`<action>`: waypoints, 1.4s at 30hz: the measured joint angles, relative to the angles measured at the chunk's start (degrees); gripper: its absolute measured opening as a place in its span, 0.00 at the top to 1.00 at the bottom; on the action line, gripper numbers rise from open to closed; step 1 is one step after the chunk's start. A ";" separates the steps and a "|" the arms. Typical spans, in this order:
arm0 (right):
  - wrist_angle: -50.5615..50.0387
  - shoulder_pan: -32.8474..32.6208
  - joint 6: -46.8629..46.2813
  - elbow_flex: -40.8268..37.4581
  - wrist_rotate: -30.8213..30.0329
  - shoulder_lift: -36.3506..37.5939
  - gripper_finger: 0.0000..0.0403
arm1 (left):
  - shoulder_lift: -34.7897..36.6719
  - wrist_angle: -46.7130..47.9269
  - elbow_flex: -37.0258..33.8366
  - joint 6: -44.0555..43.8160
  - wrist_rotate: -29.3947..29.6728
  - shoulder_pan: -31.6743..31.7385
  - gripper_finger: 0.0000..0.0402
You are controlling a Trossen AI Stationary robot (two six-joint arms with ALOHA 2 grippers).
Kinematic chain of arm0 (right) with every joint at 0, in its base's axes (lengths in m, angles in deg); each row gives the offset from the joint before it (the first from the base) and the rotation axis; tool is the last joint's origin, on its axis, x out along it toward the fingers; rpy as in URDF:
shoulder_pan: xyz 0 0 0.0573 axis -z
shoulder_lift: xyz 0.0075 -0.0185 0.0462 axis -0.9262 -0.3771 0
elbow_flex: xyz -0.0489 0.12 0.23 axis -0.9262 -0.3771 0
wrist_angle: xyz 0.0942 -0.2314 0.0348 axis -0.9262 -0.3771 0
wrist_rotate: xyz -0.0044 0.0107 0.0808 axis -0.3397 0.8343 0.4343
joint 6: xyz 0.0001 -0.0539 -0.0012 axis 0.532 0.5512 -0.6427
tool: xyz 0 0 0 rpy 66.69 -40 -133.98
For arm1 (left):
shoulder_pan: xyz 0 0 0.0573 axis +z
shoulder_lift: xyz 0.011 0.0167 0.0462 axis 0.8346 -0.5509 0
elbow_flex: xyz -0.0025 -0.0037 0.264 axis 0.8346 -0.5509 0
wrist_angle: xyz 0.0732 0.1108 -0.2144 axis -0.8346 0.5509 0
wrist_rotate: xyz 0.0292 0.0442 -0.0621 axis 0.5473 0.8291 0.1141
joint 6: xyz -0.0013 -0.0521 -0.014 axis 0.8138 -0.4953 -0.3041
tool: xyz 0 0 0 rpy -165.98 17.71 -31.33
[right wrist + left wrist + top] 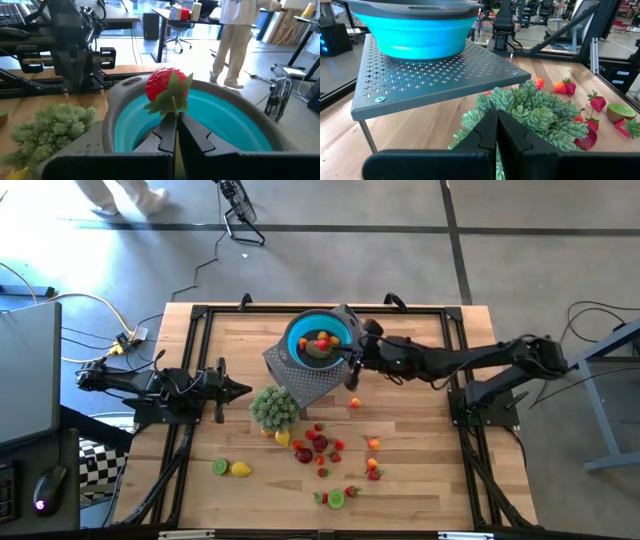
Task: Pick & Place Fruit
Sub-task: Put the strawberry into the blue strainer bowl on the shelf
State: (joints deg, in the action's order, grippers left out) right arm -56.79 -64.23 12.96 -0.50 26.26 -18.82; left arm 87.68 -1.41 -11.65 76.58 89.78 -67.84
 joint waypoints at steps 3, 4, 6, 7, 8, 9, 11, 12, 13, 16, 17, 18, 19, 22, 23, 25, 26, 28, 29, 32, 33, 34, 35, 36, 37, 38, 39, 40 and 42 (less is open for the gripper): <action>-3.75 0.96 0.34 3.87 0.28 -1.48 0.99 | -0.02 0.00 0.00 0.00 0.00 0.00 1.00; -4.75 1.27 1.04 5.17 0.35 -2.04 0.99 | -0.01 0.00 0.00 0.00 0.00 0.01 1.00; -6.63 1.93 2.86 7.64 0.69 -2.87 0.99 | -0.02 0.00 0.00 0.00 0.00 0.00 1.00; -8.12 2.32 3.64 8.80 0.74 -3.43 0.99 | 0.00 0.00 0.00 0.00 0.00 0.00 1.00; -9.41 2.61 4.28 10.11 0.78 -4.07 0.99 | -0.01 0.00 0.00 0.00 0.00 0.01 1.00; -10.81 2.94 4.50 11.55 0.80 -4.67 0.99 | 0.00 0.00 0.00 0.00 0.00 0.02 1.00; -14.80 3.69 4.56 14.16 0.84 -5.78 0.99 | -0.02 0.00 0.00 0.00 0.00 0.00 1.00; -16.24 4.04 4.84 15.46 0.83 -6.47 0.99 | 0.00 -0.01 0.00 0.00 0.00 0.00 1.00; -17.17 4.37 5.50 16.75 0.84 -7.13 0.99 | 0.00 0.00 0.00 0.00 0.00 0.02 1.00; -20.06 5.31 7.54 19.49 0.82 -8.88 0.99 | -0.02 -0.01 0.00 0.00 0.00 0.02 1.00; -20.47 5.58 7.89 20.43 0.84 -9.54 0.99 | 0.00 -0.01 0.00 0.00 0.00 0.02 1.00; -21.22 5.93 8.12 21.26 1.14 -10.21 0.99 | -0.01 -0.01 0.00 0.00 0.01 0.00 1.00; -22.53 6.27 8.42 22.04 1.81 -10.88 0.99 | 0.00 0.00 0.00 0.00 0.00 0.01 1.00; -23.86 7.29 8.67 24.05 4.26 -12.72 0.99 | 0.00 0.00 0.00 0.00 0.00 0.00 1.00; -24.88 7.63 8.66 24.67 4.84 -13.16 0.99 | 0.00 0.00 0.00 0.00 0.00 0.00 1.00; -27.63 8.23 8.66 26.34 5.30 -14.37 0.99 | -0.01 -0.02 0.00 0.00 0.02 0.02 1.00; -28.87 8.52 8.68 27.11 5.22 -14.89 0.99 | 0.00 -0.02 0.00 0.00 0.02 0.00 1.00; -31.07 9.08 8.67 28.18 5.22 -15.78 0.99 | -0.01 -0.02 0.00 0.00 0.02 0.02 1.00; -31.62 9.32 8.68 28.71 5.28 -16.21 0.99 | -0.02 -0.01 0.00 0.00 0.01 0.02 1.00; -33.10 10.25 8.68 29.70 5.77 -16.66 0.99 | -0.01 -0.01 0.00 0.00 0.02 0.01 1.00; -33.17 10.54 8.68 29.73 6.61 -16.66 0.99 | -0.02 -0.02 0.00 0.00 0.02 0.02 1.00; -33.04 10.79 8.66 29.78 7.53 -16.66 0.99 | -0.02 -0.02 0.00 0.00 0.02 0.00 1.00; -33.04 10.97 8.67 29.79 8.10 -16.66 0.99 | -0.01 -0.02 0.00 0.00 0.02 0.02 1.00; -33.21 11.10 8.66 29.79 8.25 -16.66 0.99 | -0.01 -0.02 0.00 0.00 0.02 0.02 1.00; -33.23 11.20 8.66 29.79 8.17 -16.66 0.99 | -0.01 -0.02 0.00 0.00 0.02 0.01 1.00; -33.22 11.21 8.66 29.79 8.21 -16.66 0.99 | -0.01 -0.02 0.00 0.00 0.02 0.01 1.00; -33.24 11.21 8.66 29.79 8.29 -16.66 0.99 | -0.02 -0.02 0.00 0.00 0.02 0.01 1.00; -33.22 11.21 8.66 29.79 8.60 -16.66 0.99 | 0.00 -0.03 0.00 0.00 0.02 0.02 1.00; -33.22 11.18 8.66 29.79 9.76 -16.65 0.99 | 0.00 -0.04 0.00 0.00 0.02 0.00 1.00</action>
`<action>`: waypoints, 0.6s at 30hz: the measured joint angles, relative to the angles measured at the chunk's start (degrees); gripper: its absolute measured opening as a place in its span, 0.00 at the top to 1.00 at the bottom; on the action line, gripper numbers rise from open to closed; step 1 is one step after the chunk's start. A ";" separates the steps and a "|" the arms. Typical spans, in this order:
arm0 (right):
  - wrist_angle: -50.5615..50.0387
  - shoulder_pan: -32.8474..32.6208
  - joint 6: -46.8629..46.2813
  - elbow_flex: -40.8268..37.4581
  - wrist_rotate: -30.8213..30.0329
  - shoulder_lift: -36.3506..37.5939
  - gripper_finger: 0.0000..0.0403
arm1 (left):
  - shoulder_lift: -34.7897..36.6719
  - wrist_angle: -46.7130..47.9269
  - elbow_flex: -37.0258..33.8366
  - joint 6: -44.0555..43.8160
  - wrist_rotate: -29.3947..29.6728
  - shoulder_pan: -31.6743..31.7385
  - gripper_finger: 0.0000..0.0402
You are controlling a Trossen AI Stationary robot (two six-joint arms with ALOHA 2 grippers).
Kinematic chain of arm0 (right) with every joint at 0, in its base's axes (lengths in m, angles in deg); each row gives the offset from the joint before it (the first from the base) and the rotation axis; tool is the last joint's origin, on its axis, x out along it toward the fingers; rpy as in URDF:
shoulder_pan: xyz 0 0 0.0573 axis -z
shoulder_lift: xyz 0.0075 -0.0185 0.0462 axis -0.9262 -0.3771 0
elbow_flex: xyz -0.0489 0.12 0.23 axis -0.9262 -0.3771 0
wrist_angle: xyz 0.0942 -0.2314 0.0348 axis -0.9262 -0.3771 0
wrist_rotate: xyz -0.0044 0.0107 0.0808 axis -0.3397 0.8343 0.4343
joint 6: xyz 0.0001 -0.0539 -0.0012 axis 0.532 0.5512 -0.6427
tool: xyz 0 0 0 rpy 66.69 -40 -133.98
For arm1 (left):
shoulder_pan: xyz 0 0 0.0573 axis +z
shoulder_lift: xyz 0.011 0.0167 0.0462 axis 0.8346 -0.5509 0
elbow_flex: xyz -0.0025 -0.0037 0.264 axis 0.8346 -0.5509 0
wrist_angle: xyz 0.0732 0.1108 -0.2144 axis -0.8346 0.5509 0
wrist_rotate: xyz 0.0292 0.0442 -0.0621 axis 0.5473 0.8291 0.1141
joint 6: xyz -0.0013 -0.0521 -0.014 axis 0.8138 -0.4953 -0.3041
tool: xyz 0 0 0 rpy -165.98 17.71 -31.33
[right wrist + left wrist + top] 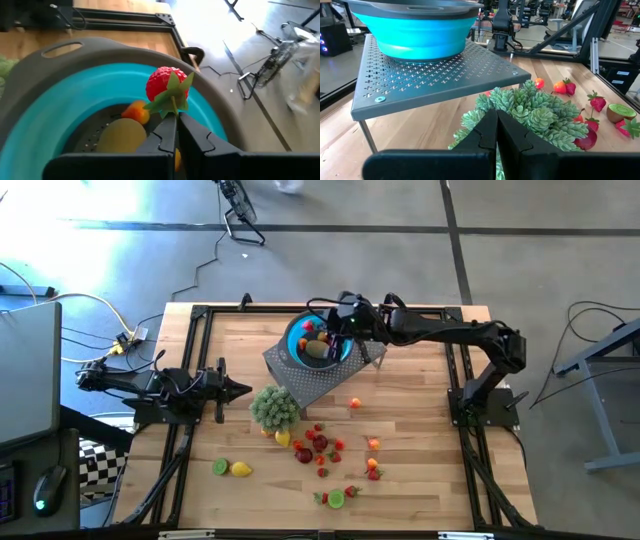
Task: Pick & Place Fruit
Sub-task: Put the strawberry into the blue strainer bowl on the shelf
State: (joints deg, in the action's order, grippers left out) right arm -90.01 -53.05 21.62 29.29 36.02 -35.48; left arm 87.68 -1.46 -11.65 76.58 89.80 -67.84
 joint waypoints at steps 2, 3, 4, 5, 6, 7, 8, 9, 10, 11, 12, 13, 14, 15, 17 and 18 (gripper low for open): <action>-0.02 -0.01 0.00 0.00 0.40 -0.01 0.99 | -0.02 0.02 0.00 0.00 0.00 0.00 1.00; -0.02 -0.01 0.00 0.00 0.57 -0.01 0.99 | -0.01 0.00 0.00 0.00 0.00 0.02 1.00; -0.02 -0.01 0.00 0.00 0.62 0.02 0.99 | 0.00 0.00 0.00 0.00 0.01 0.00 1.00; 0.00 -0.01 0.00 0.00 0.77 0.02 0.99 | -0.01 0.00 0.00 0.00 0.02 0.02 1.00; 0.00 -0.01 0.00 0.00 0.82 0.02 0.99 | -0.01 0.00 0.00 0.00 0.02 0.00 1.00; -0.02 -0.01 0.00 0.00 0.84 0.02 0.99 | 0.00 0.00 0.00 0.00 0.01 0.00 1.00; -0.02 -0.01 0.00 0.00 0.96 0.02 0.99 | 0.00 0.00 0.00 0.00 0.00 0.00 1.00; -0.02 -0.01 0.00 0.00 1.30 0.02 0.99 | -0.02 0.00 0.00 0.00 0.02 0.00 1.00; -0.02 -0.01 -0.02 0.00 1.42 0.02 0.99 | -0.02 0.00 0.00 0.00 0.02 0.00 1.00; -0.02 -0.01 -0.02 0.00 1.40 0.02 0.99 | 0.00 0.00 0.00 0.00 0.02 0.00 1.00; -0.02 -0.01 -0.02 0.00 1.42 0.02 0.99 | -0.01 0.00 0.00 0.00 0.02 0.00 1.00; -0.02 -0.01 -0.02 0.00 1.41 0.02 0.99 | -0.01 0.00 0.00 0.00 0.02 0.00 1.00; -0.03 -0.01 -0.03 0.00 1.41 0.02 0.99 | -0.01 0.00 0.00 0.00 0.01 0.01 1.00; -0.04 -0.01 -0.11 0.00 1.41 0.02 0.99 | -0.01 0.00 0.00 0.00 0.01 0.02 1.00; -0.08 -0.01 -0.49 0.00 1.41 0.02 0.99 | 0.00 0.00 0.00 0.00 0.02 0.02 1.00; -0.12 -0.01 -0.80 0.00 1.43 0.02 0.99 | -0.02 0.00 0.00 0.00 0.02 0.02 1.00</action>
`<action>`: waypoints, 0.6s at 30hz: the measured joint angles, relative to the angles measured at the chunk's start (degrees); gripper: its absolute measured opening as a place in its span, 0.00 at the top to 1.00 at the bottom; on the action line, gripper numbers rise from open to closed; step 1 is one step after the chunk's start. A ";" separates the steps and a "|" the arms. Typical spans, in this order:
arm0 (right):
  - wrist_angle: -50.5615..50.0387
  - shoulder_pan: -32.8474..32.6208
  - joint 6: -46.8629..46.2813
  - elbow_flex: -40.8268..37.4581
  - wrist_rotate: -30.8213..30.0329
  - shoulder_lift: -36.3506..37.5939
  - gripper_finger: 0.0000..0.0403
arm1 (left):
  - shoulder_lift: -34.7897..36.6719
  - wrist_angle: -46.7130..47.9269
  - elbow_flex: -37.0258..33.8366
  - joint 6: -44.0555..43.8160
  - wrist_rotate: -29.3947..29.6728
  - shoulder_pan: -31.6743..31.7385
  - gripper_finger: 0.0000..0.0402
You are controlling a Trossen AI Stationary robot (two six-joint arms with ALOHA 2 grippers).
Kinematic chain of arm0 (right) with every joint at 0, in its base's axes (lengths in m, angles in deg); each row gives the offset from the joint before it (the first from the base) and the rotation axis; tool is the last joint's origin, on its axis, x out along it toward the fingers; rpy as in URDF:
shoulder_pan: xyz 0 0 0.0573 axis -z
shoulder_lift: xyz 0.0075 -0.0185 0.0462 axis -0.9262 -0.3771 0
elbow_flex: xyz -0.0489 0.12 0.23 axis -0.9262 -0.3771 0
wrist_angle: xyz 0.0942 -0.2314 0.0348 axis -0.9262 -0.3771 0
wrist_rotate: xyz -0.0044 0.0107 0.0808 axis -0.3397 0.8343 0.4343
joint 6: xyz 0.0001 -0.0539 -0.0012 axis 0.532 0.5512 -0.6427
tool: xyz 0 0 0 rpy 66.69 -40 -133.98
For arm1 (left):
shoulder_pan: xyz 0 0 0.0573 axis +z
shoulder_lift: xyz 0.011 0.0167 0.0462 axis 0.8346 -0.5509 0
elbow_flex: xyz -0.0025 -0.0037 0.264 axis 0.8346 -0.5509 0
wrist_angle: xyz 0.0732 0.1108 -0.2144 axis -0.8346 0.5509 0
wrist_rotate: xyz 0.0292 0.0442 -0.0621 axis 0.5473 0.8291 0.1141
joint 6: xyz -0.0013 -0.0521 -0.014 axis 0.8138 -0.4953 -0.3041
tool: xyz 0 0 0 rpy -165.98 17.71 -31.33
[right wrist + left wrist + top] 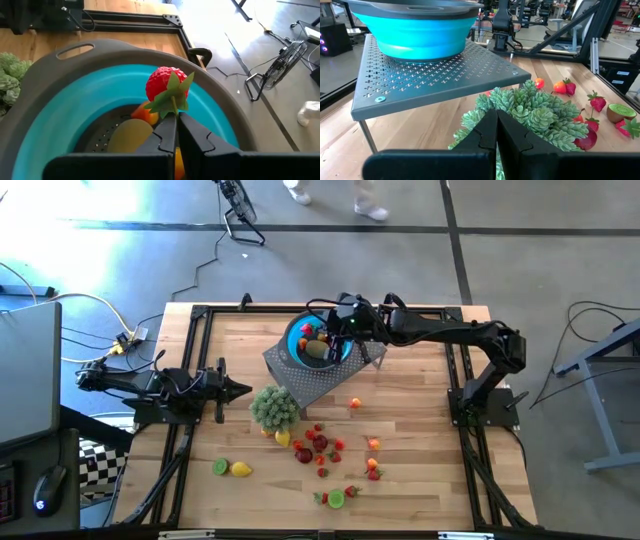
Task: Pick & Place Fruit
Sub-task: Put the strawberry into the blue strainer bowl on the shelf
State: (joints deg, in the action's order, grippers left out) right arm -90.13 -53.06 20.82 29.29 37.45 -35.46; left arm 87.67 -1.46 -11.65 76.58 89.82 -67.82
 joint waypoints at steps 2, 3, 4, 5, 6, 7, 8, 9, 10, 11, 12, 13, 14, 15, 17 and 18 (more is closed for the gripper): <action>-0.26 0.00 -0.36 0.00 -0.01 0.02 0.99 | 0.02 0.00 0.00 0.00 0.00 0.00 1.00; -0.48 0.00 -0.36 -0.01 -0.01 0.02 0.99 | 0.01 0.00 0.00 0.00 -0.01 0.00 1.00; -0.73 0.00 -0.36 -0.02 0.00 0.02 0.99 | 0.01 0.00 0.00 0.00 0.00 -0.02 1.00; -0.95 0.00 -0.37 -0.02 0.00 0.02 0.99 | 0.00 0.00 0.00 0.00 0.00 0.00 1.00; -1.23 0.00 -0.43 -0.02 0.00 0.02 0.99 | 0.02 0.00 0.00 0.00 0.00 -0.01 1.00; -1.70 0.00 -0.51 -0.02 0.00 0.02 0.99 | 0.02 0.00 0.00 0.00 0.00 -0.01 1.00; -2.28 0.00 -0.51 -0.02 0.00 0.02 0.99 | 0.01 0.00 0.00 0.00 0.00 -0.01 1.00; -2.73 -0.04 -0.51 -0.02 0.00 0.02 0.99 | 0.01 0.00 0.00 0.00 0.00 -0.02 1.00; -3.06 -0.10 -0.52 -0.02 0.00 0.02 0.99 | 0.00 0.00 0.00 0.00 0.00 -0.01 1.00; -3.33 -0.17 -0.53 -0.02 0.00 0.02 0.99 | 0.02 0.00 0.00 0.00 0.00 -0.01 1.00; -3.47 -0.17 -0.53 -0.02 0.00 0.02 0.99 | 0.01 0.00 0.00 0.00 0.00 -0.02 1.00; -3.48 -0.17 -0.54 -0.02 0.00 0.02 0.99 | 0.01 -0.03 0.00 0.00 0.01 -0.01 1.00; -3.47 -0.17 -0.52 -0.02 0.00 0.02 0.99 | 0.00 -0.11 0.00 0.00 0.03 -0.02 1.00; -3.48 -0.17 -0.52 -0.02 0.00 0.02 0.99 | 0.00 -0.35 -0.01 -0.02 0.04 0.00 1.00; -3.48 -0.17 -0.52 -0.02 0.00 0.02 0.99 | 0.00 -1.12 -0.09 -0.27 0.04 0.00 1.00; -3.46 -0.17 -0.52 -0.02 0.00 0.02 0.99 | 0.02 -1.52 -0.13 -0.44 0.04 -0.02 1.00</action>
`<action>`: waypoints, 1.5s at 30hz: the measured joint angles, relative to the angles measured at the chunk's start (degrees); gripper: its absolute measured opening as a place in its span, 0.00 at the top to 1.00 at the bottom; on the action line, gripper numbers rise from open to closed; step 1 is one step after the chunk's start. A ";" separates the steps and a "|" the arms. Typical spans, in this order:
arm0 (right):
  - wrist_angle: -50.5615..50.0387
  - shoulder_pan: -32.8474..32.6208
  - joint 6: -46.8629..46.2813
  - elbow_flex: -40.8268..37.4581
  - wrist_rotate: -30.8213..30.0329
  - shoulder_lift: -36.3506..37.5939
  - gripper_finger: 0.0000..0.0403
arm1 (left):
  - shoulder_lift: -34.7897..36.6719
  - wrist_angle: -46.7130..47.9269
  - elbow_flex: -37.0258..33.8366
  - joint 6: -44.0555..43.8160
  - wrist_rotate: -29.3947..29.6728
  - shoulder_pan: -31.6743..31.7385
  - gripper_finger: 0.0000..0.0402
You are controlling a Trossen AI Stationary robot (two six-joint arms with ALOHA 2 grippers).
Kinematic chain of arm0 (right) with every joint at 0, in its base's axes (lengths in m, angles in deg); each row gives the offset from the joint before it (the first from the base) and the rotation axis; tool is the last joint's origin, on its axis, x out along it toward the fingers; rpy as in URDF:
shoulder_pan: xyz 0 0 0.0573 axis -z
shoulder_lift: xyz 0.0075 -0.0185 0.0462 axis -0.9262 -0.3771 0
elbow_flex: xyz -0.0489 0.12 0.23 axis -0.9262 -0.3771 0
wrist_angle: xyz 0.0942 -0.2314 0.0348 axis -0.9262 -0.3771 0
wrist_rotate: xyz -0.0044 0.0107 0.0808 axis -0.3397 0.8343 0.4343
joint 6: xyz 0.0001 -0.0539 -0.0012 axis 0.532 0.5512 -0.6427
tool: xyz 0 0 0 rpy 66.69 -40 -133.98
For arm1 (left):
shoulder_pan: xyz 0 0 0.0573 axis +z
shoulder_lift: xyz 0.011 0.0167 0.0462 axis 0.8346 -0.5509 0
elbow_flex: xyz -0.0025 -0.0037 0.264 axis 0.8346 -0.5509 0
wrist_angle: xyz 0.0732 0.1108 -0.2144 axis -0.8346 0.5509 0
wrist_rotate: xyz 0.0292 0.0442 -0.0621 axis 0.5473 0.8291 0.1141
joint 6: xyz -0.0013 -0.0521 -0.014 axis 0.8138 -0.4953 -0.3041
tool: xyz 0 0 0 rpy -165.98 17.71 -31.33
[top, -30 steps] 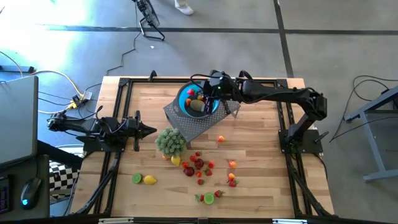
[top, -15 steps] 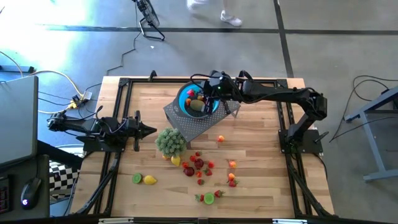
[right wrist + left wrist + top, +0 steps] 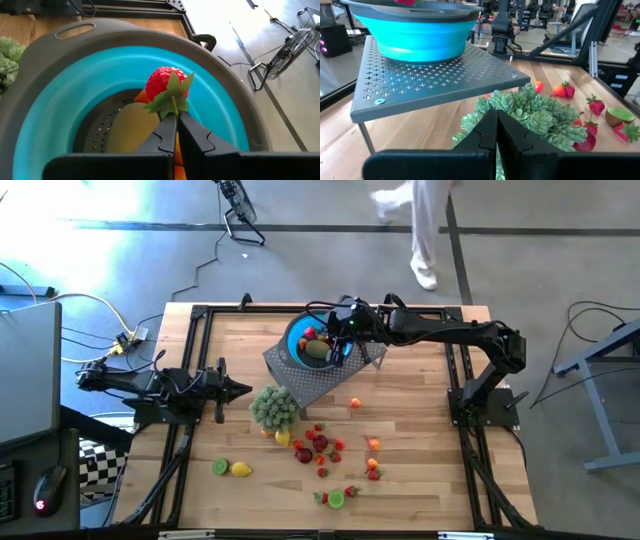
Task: Pick & Place Fruit
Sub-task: Put the strawberry into the blue strainer bowl on the shelf
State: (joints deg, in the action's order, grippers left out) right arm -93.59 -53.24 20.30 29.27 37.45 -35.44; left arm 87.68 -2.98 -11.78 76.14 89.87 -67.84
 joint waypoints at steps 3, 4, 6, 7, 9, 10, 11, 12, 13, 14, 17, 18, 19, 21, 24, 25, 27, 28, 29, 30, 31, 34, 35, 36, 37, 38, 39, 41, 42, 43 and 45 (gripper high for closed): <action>0.00 0.00 0.00 0.00 0.00 0.00 0.99 | -0.02 -0.78 -0.04 -0.02 -0.23 0.00 1.00; 0.00 0.00 0.00 0.00 0.00 0.00 0.99 | -0.02 -0.90 -0.04 -0.06 -0.28 0.00 1.00; 0.00 0.00 0.00 0.00 0.00 0.00 0.99 | -0.02 -1.01 -0.04 -0.45 -0.28 0.00 1.00; 0.00 0.00 0.00 0.00 0.00 0.00 0.99 | -0.02 -1.03 -0.04 -0.98 -0.25 0.00 1.00; 0.00 0.00 0.00 0.00 0.00 0.00 0.99 | -0.30 -1.04 -0.04 -2.34 -0.19 0.00 1.00; 0.00 0.00 0.00 0.00 0.00 0.00 0.99 | -0.75 -1.17 -0.04 -3.04 -0.17 0.00 1.00; 0.03 0.00 0.00 0.00 0.00 0.00 0.99 | -1.32 -1.40 -0.04 -3.83 -0.15 0.00 1.00; 0.03 0.00 0.00 0.00 0.00 0.00 0.99 | -1.99 -1.54 -0.04 -4.16 -0.13 0.00 1.00; 0.03 0.00 0.00 0.00 -0.02 0.00 0.99 | -2.81 -1.88 -0.04 -4.61 -0.13 0.00 1.00; 0.07 0.00 0.00 0.00 0.00 0.00 0.99 | -3.88 -2.50 -0.04 -5.20 -0.11 0.00 1.00; 0.11 0.00 0.00 0.00 0.00 0.00 0.99 | -7.94 -5.61 -0.02 -6.17 0.21 0.00 1.00; 0.11 0.00 0.00 -0.01 0.00 0.00 0.99 | -9.43 -7.17 -0.02 -6.23 0.24 0.00 1.00; 0.11 0.00 0.00 -0.01 0.00 0.00 0.99 | -10.95 -8.78 -0.02 -6.23 0.24 0.00 1.00; 0.11 0.00 0.00 -0.02 0.00 0.00 0.99 | -14.23 -12.25 0.01 -6.23 0.26 0.00 1.00; 0.11 0.00 0.00 -0.02 0.00 0.00 0.99 | -18.88 -16.48 0.02 -6.23 0.24 0.00 1.00; 0.11 0.00 0.00 -0.02 0.00 0.00 0.99 | -20.27 -17.79 0.02 -6.23 0.24 0.00 1.00; 0.11 0.00 0.00 -0.02 0.00 0.00 0.99 | -22.65 -20.23 0.04 -6.23 0.24 0.00 1.00; 0.11 0.01 0.02 -0.02 0.00 0.00 0.99 | -23.75 -21.42 0.04 -6.23 0.24 0.00 1.00; 0.10 0.00 0.11 -0.02 0.00 0.00 0.99 | -24.79 -22.43 0.06 -6.23 0.24 0.00 1.00; 0.10 0.00 0.14 -0.02 0.00 0.00 0.99 | -25.72 -23.33 0.06 -6.20 0.24 0.00 1.00; 0.09 0.00 0.15 -0.02 0.00 0.00 0.99 | -26.39 -24.20 0.09 -5.96 0.24 0.00 1.00; 0.09 0.00 0.18 -0.02 0.04 0.00 0.99 | -27.44 -26.11 0.09 -5.09 0.24 0.00 1.00; 0.09 0.02 0.18 -0.02 0.15 0.00 0.99 | -27.47 -26.33 0.09 -5.08 0.26 0.00 1.00; 0.09 0.02 0.18 -0.02 0.35 0.00 0.99 | -27.45 -26.39 0.09 -5.07 0.33 0.00 1.00; 0.09 0.02 0.20 -0.02 0.85 0.00 0.99 | -27.38 -26.41 0.09 -5.07 0.46 0.00 1.00; 0.10 0.06 0.20 -0.02 1.41 0.00 0.99 | -27.30 -26.41 0.09 -5.07 0.46 0.00 1.00; 0.11 0.07 0.20 -0.02 1.59 0.00 0.99 | -27.30 -26.41 0.09 -5.06 0.46 0.00 1.00; 0.11 0.04 0.22 -0.04 1.63 0.00 0.99 | -27.30 -26.41 0.09 -5.03 0.46 0.00 1.00; 0.11 0.04 0.22 -0.04 1.62 0.00 0.99 | -27.30 -26.40 0.09 -5.01 0.46 0.00 1.00; 0.13 0.07 0.22 -0.04 1.62 0.00 0.99 | -27.30 -26.39 0.09 -4.99 0.46 0.00 1.00; 0.18 0.07 0.22 -0.04 1.50 0.00 0.99 | -27.30 -26.39 0.09 -4.96 0.46 0.00 1.00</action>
State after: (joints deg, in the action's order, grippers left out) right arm -93.42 -53.17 20.52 29.22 38.95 -35.44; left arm 60.38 -29.37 -11.69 71.18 90.33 -67.84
